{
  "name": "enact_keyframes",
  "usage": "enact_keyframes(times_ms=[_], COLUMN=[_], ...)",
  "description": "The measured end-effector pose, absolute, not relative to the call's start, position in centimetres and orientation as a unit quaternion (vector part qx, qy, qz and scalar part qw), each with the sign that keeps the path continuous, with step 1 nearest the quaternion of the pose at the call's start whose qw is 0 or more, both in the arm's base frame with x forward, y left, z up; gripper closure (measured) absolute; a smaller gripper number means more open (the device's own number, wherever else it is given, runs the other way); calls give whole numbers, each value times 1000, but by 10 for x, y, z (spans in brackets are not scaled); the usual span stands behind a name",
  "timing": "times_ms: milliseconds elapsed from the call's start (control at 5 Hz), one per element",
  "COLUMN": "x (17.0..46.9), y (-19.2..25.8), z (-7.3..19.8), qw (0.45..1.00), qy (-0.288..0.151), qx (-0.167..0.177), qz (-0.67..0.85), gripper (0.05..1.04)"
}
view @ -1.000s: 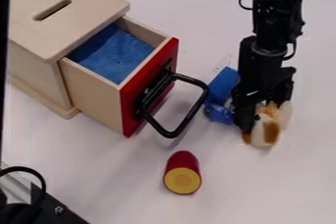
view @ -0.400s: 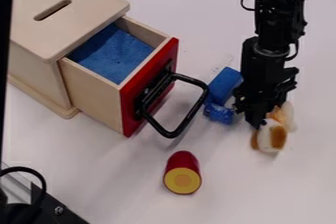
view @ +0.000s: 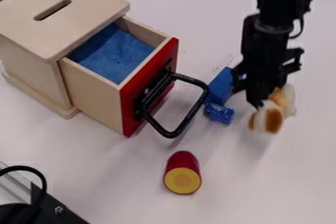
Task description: Put the dog toy inside the drawer
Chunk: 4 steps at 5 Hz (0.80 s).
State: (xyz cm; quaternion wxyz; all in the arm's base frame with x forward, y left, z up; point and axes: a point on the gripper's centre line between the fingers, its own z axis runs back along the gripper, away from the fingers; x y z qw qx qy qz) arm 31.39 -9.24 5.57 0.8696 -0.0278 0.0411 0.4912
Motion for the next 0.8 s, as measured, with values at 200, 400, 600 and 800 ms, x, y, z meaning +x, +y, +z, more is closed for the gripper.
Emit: enact_keyframes(times_ms=[200, 400, 600, 800], x=[302, 285, 276, 269], y=[-82, -59, -15, 33], z=[96, 132, 147, 151], qw=[884, 893, 884, 872], qy=[-2, -36, -36, -38], qx=[-33, -31, -9, -6], qz=[466, 447, 466, 488], gripper=[927, 937, 938, 938])
